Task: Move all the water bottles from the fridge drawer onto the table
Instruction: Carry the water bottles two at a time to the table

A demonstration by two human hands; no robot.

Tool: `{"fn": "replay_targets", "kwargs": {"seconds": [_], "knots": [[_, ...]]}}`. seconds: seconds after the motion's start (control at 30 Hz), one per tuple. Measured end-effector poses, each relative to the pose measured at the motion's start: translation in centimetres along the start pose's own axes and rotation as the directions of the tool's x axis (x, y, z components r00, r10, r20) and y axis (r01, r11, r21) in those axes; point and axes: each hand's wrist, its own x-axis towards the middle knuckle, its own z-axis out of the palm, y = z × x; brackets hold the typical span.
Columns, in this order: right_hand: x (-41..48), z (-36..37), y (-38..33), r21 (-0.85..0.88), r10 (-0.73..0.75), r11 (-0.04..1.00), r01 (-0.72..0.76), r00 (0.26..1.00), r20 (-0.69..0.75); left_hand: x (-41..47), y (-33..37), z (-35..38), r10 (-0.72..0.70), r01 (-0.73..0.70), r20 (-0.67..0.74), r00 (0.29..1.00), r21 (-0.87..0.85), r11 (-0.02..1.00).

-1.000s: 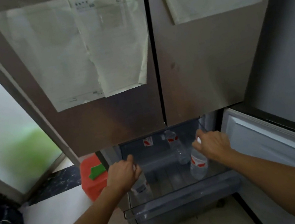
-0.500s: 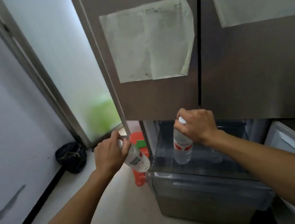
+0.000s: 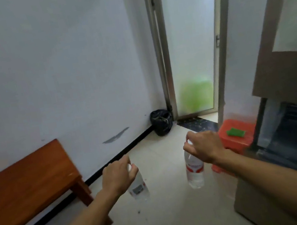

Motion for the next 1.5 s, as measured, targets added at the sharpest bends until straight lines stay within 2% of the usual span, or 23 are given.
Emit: {"fn": "replay_targets", "kwargs": {"seconds": [0.27,0.4,0.57,0.7,0.8,1.13,1.3,1.5], "knots": [[4.1,8.2,-22.4,0.144,-0.231,0.966,0.214,0.966,0.113,-9.3,-20.1,-4.1,-0.236,0.233,0.021,0.972,0.096,0.968],[7.3,9.9,-32.4,0.223,-0.360,0.916,0.333,0.928,0.093,-13.6,-27.7,-5.7,-0.406,0.402,0.003,0.914,0.140,0.905],[10.9,13.2,-44.2,0.279,-0.558,0.807,0.521,0.827,0.070,-17.8,-35.7,-6.9,-0.577,0.573,-0.020,0.816,0.151,0.805],[14.3,16.4,-52.7,0.340,-0.644,0.724,0.600,0.765,0.021,-18.8,-42.8,-6.9,-0.657,0.655,0.006,0.754,0.070,0.753],[17.5,19.1,-59.2,0.374,-0.699,0.668,0.644,0.715,0.016,-18.3,-48.3,-6.9,-0.702,0.701,-0.018,0.712,0.074,0.710],[27.4,25.6,-77.9,0.397,-0.809,0.572,0.718,0.573,0.129,-15.7,-65.2,-8.2,-0.804,0.801,-0.048,0.592,0.140,0.582],[30.9,28.9,-84.8,0.410,-0.805,0.575,0.708,0.578,0.132,-14.2,-73.6,-7.8,-0.820,0.814,-0.036,0.571,0.154,0.560],[35.5,33.5,-92.2,0.345,-0.748,0.655,0.673,0.642,0.168,-10.9,-85.7,-5.6,-0.742,0.732,0.028,0.670,0.138,0.667]]}}
